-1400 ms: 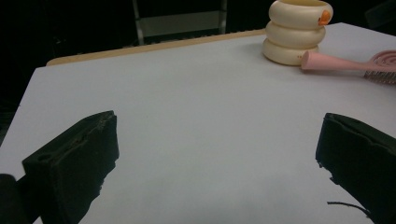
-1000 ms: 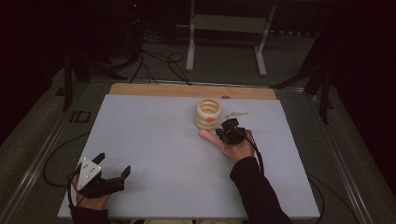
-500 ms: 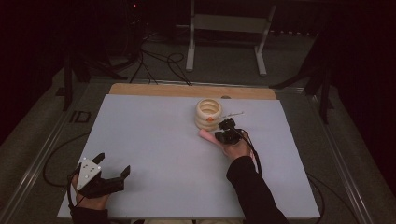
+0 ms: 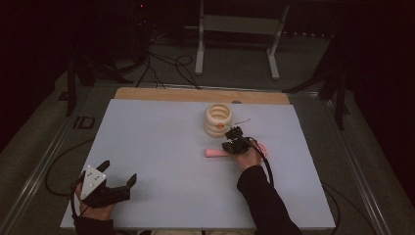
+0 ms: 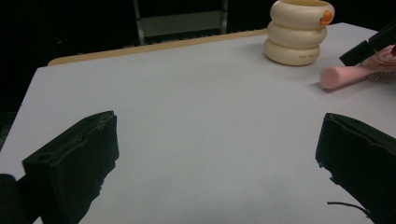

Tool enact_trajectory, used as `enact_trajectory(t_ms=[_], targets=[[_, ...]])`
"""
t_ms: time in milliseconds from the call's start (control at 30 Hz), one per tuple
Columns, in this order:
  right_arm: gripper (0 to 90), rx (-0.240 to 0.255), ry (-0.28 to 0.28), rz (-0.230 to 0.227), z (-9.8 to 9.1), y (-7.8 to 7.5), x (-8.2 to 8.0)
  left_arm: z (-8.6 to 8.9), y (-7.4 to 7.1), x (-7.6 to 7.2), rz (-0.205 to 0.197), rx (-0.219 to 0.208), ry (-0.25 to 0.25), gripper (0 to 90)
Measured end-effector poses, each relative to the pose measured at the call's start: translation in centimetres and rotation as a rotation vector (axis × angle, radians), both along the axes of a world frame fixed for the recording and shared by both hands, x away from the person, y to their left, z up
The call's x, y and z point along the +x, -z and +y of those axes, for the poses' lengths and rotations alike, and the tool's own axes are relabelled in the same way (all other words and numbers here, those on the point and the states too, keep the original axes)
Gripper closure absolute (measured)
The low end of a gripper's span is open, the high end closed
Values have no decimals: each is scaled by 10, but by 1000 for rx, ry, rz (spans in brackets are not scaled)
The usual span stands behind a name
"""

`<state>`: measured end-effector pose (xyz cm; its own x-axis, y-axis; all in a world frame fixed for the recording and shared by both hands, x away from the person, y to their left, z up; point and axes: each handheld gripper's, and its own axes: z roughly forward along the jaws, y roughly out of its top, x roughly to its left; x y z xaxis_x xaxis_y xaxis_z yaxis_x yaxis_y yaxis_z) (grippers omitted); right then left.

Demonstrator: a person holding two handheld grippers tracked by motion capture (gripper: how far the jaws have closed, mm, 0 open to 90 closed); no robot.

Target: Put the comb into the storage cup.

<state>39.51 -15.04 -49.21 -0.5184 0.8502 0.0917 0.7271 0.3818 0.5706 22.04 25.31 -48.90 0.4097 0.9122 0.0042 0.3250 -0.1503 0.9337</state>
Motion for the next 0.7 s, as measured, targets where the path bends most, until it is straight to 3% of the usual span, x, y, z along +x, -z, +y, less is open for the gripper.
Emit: enact_trajectory(t_ms=[400,700], targets=[[895,-53,-81,-13,5,-4,-24,0,0,0,0,0,-1,3],[893,-49,-81,6,-7,-3,-35,0,0,0,1,1,-2,3]])
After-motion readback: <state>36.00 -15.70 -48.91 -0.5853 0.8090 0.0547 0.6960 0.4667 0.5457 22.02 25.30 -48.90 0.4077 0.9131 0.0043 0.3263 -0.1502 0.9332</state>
